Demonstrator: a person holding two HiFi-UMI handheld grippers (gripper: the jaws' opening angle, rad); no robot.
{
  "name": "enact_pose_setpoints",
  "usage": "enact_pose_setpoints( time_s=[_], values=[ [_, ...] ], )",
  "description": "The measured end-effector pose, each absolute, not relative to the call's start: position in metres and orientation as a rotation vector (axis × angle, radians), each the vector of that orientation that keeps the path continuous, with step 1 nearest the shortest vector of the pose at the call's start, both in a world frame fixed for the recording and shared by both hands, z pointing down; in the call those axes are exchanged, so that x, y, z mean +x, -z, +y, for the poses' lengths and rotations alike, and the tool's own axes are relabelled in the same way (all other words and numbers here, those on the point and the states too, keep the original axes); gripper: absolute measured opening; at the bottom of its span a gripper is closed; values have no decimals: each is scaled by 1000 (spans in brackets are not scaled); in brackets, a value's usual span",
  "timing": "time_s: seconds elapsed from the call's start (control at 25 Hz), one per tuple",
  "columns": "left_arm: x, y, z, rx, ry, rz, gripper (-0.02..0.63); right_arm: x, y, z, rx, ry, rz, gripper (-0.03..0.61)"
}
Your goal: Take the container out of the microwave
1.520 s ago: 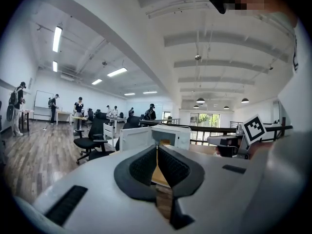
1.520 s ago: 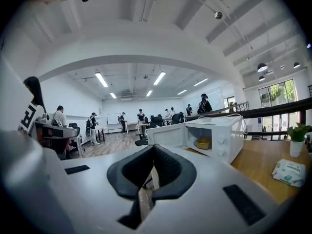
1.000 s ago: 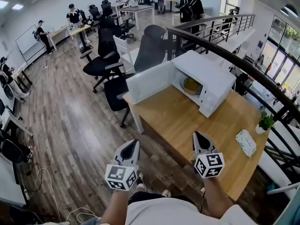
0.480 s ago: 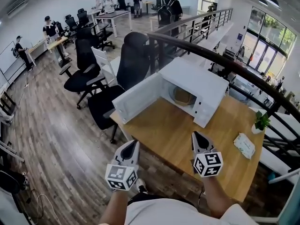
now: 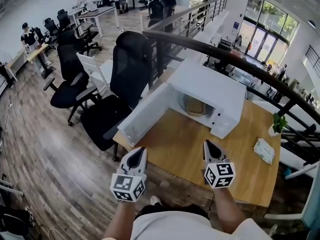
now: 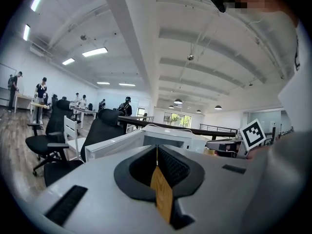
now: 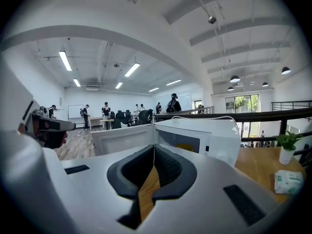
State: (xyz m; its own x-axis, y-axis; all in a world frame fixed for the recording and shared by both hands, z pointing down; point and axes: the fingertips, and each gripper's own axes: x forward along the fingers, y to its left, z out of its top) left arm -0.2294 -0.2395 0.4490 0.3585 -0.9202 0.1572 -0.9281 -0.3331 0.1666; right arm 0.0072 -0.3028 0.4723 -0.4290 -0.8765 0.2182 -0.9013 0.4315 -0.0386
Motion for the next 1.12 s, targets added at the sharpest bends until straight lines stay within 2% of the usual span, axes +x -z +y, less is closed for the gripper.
enact_pose_setpoints(
  time_s=[0.44, 0.52, 0.6, 0.76, 0.88, 1.12],
  values=[
    [-219, -478, -299, 2480, -99, -1452, 37, 8, -509, -345, 1773, -313, -2324, 28],
    [-218, -482, -308, 2475, -113, -1444, 37, 10, -521, -362, 1796, -345, -2294, 129],
    [-214, -487, -316, 2468, -126, -1435, 37, 9, -535, -380, 1802, -369, -2268, 196],
    [-202, -494, -329, 2457, -148, -1410, 37, 6, -565, -421, 1799, -437, -2233, 376],
    [-195, -499, -338, 2461, -133, -1383, 37, 3, -586, -450, 1807, -463, -2204, 428],
    [-191, -516, -356, 2433, -142, -1365, 37, 5, -621, -501, 1858, -556, -2161, 486]
  ],
)
